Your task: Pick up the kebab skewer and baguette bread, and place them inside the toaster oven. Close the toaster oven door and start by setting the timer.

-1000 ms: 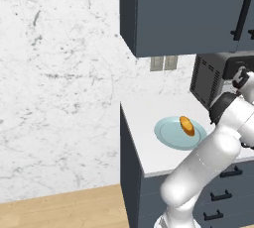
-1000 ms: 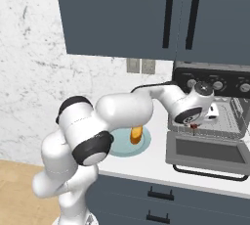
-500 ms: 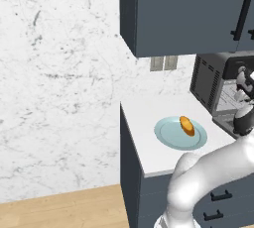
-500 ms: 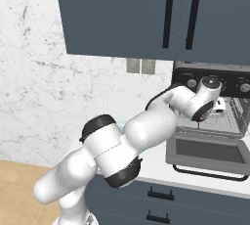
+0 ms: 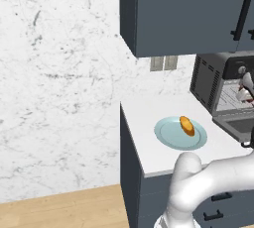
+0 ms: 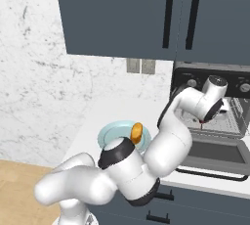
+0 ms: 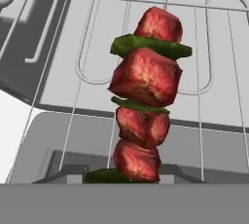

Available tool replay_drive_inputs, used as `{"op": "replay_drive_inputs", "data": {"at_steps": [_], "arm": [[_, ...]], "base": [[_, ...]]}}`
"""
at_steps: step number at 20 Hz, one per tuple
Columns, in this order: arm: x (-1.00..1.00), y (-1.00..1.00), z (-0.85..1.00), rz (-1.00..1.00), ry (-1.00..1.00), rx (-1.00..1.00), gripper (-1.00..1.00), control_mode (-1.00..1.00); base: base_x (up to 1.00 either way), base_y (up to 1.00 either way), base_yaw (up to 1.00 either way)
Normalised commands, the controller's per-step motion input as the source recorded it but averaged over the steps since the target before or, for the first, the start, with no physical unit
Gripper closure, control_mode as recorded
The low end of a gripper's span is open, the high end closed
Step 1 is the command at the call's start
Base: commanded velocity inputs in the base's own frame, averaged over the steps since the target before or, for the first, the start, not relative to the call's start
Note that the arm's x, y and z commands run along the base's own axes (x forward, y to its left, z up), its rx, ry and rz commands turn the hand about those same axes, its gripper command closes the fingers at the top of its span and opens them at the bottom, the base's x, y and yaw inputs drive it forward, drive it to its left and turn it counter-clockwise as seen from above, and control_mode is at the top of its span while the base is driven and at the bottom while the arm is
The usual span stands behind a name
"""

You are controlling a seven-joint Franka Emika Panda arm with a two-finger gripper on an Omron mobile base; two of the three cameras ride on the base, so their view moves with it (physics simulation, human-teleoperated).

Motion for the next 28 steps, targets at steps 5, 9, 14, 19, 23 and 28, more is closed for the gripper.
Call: {"op": "replay_drive_inputs", "data": {"at_steps": [5, 9, 14, 19, 23, 28], "arm": [[-0.23, 0.14, -0.17, 0.0, -0.07, 0.0, -1.0, -1.0], [-0.41, 0.06, 0.02, 0.0, -0.15, 0.0, -1.0, -1.0], [-0.64, 0.35, 0.4, 0.0, -0.21, -0.01, -1.0, -1.0], [-0.85, 0.97, 0.57, -0.03, -0.21, -0.09, -1.0, -1.0], [-0.96, 1.0, 0.16, -0.07, -0.06, -0.15, -1.0, -1.0], [-0.91, 1.0, 0.0, -0.12, -0.02, -0.12, -1.0, -1.0]], "base": [[0.0, 0.0, 0.0], [0.0, 0.0, 0.0], [0.0, 0.0, 0.0], [0.0, 0.0, 0.0], [0.0, 0.0, 0.0], [0.0, 0.0, 0.0]]}}
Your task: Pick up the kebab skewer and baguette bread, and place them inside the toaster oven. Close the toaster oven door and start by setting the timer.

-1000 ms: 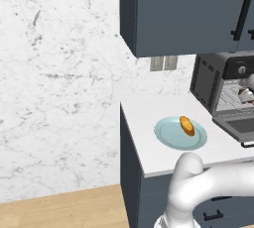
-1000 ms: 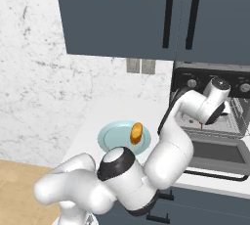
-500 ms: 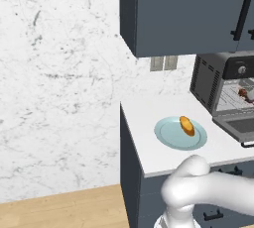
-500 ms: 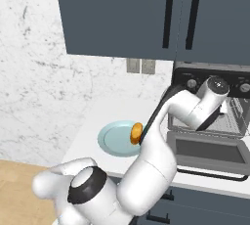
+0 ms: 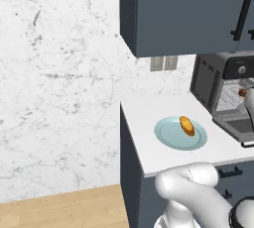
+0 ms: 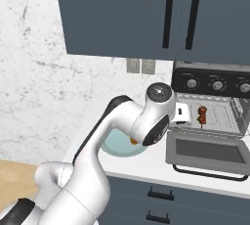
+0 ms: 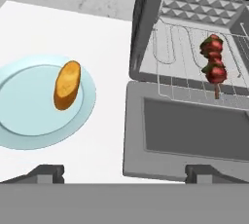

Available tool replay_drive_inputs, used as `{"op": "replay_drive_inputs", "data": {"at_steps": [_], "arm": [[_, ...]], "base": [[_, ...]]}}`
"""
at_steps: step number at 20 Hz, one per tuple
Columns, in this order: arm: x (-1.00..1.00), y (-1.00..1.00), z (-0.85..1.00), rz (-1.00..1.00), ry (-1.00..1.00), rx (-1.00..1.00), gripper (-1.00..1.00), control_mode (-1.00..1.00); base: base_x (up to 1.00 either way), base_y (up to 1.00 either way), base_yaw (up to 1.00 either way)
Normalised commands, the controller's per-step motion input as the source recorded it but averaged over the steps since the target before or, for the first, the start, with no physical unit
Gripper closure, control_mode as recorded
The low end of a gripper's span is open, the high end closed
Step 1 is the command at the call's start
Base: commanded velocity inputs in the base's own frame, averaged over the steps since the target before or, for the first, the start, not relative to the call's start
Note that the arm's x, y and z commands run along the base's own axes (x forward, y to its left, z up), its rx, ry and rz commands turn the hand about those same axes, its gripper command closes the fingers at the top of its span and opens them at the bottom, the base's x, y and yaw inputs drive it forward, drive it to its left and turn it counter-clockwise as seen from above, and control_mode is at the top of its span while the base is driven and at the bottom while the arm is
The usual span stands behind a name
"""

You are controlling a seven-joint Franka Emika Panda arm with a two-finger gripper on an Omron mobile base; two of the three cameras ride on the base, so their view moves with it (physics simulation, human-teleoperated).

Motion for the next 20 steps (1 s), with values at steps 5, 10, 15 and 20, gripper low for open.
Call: {"op": "replay_drive_inputs", "data": {"at_steps": [5, 10, 15, 20], "arm": [[-0.01, 1.0, 0.0, -0.15, 0.07, -0.02, -1.0, -1.0], [0.14, 0.7, -0.01, -0.09, 0.14, 0.0, -1.0, -1.0], [0.2, 0.03, -0.26, -0.01, 0.16, 0.05, -1.0, -1.0], [0.32, 0.0, -0.22, 0.0, 0.09, 0.1, -1.0, -1.0]], "base": [[0.0, 0.0, 0.0], [0.0, 0.0, 0.0], [0.0, 0.0, 0.0], [0.0, 0.0, 0.0]]}}
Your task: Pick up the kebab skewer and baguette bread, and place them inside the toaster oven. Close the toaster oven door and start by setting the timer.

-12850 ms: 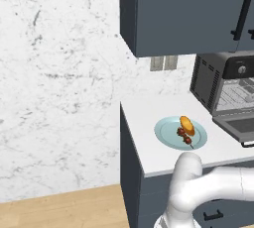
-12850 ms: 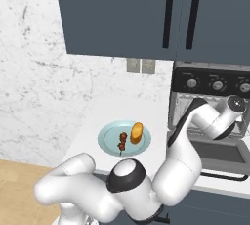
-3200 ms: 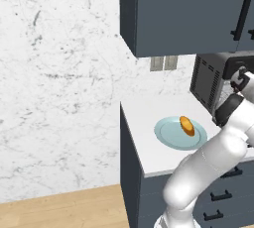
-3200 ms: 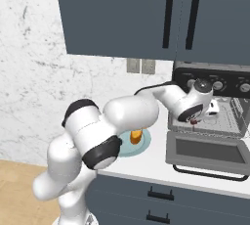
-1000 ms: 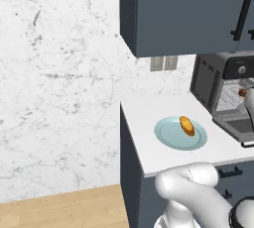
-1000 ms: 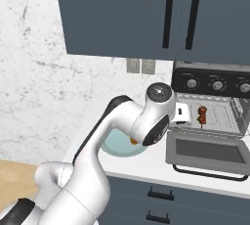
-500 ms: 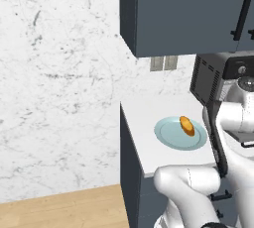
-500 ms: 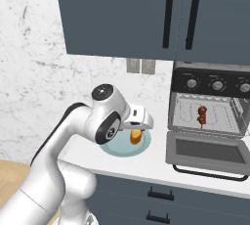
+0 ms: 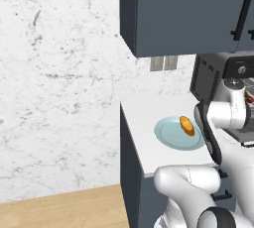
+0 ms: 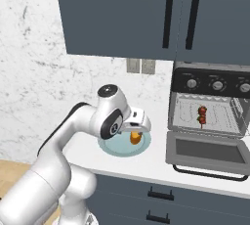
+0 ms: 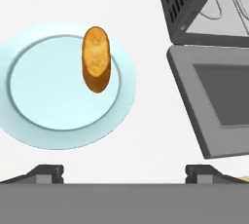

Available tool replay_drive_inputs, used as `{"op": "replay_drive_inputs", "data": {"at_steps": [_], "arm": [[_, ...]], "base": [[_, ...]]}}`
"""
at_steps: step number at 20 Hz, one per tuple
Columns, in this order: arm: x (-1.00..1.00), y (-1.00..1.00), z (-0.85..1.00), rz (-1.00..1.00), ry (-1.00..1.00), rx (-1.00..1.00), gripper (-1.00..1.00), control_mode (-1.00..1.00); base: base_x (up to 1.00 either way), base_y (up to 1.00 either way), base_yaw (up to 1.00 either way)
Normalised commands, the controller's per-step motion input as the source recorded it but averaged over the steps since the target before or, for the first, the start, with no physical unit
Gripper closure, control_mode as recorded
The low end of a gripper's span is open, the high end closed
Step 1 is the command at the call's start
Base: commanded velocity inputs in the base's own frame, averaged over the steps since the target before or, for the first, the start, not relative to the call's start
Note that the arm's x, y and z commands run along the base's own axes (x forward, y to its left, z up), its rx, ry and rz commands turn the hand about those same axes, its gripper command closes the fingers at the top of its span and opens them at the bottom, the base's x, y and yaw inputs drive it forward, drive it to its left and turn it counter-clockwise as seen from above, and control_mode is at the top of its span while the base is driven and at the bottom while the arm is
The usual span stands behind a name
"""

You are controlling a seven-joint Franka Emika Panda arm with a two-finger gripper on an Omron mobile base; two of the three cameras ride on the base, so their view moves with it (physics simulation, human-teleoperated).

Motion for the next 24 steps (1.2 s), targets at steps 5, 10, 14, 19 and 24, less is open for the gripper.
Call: {"op": "replay_drive_inputs", "data": {"at_steps": [5, 10, 14, 19, 24], "arm": [[0.43, 0.14, -0.22, 0.0, 0.06, 0.11, -1.0, -1.0], [0.49, 0.04, -0.4, 0.0, 0.09, 0.07, -1.0, -1.0], [0.56, 0.0, -0.45, 0.0, 0.08, 0.05, -1.0, -1.0], [0.34, 0.02, -0.4, 0.0, 0.02, 0.03, -1.0, -1.0], [0.25, 0.0, -0.36, 0.0, 0.01, 0.02, -1.0, -1.0]], "base": [[0.0, 0.0, 0.0], [0.0, 0.0, 0.0], [0.0, 0.0, 0.0], [0.0, 0.0, 0.0], [0.0, 0.0, 0.0]]}}
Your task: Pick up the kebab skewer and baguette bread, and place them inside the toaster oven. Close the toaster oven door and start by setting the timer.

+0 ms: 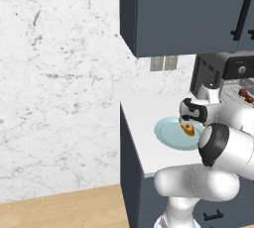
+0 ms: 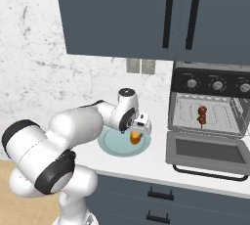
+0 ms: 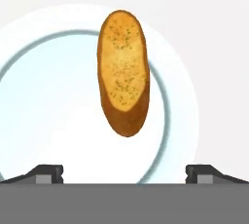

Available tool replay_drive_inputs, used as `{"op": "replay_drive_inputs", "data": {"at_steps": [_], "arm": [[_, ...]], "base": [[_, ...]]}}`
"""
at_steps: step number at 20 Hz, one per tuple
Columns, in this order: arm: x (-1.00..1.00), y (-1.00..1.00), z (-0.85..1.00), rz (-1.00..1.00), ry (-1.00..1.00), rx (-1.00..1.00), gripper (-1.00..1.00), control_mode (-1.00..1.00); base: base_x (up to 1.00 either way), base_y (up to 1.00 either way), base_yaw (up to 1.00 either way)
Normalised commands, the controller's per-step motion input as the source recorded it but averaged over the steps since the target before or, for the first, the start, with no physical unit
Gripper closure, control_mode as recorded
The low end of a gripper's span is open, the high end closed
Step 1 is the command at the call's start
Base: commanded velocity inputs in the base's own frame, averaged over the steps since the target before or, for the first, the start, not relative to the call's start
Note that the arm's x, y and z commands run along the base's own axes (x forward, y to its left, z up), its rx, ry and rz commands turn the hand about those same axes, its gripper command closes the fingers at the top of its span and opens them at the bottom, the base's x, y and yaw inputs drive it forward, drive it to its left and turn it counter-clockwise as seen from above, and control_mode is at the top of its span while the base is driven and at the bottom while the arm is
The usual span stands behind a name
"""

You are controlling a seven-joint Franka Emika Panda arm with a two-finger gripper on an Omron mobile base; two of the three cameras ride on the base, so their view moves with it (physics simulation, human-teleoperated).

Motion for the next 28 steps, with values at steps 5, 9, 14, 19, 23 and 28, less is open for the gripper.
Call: {"op": "replay_drive_inputs", "data": {"at_steps": [5, 9, 14, 19, 23, 28], "arm": [[0.38, 0.0, -0.4, 0.0, 0.02, 0.0, -1.0, -1.0], [0.33, 0.0, -0.34, 0.0, 0.0, 0.0, -1.0, -1.0], [0.27, -0.02, -0.22, 0.0, 0.0, 0.0, -1.0, -1.0], [0.26, 0.0, -0.2, 0.0, 0.0, 0.0, -1.0, -1.0], [0.27, 0.0, -0.19, 0.0, 0.0, 0.0, -1.0, -1.0], [0.1, 0.0, -0.11, 0.0, 0.0, 0.0, -1.0, -1.0]], "base": [[0.0, 0.0, 0.0], [0.0, 0.0, 0.0], [0.0, 0.0, 0.0], [0.0, 0.0, 0.0], [0.0, 0.0, 0.0], [0.0, 0.0, 0.0]]}}
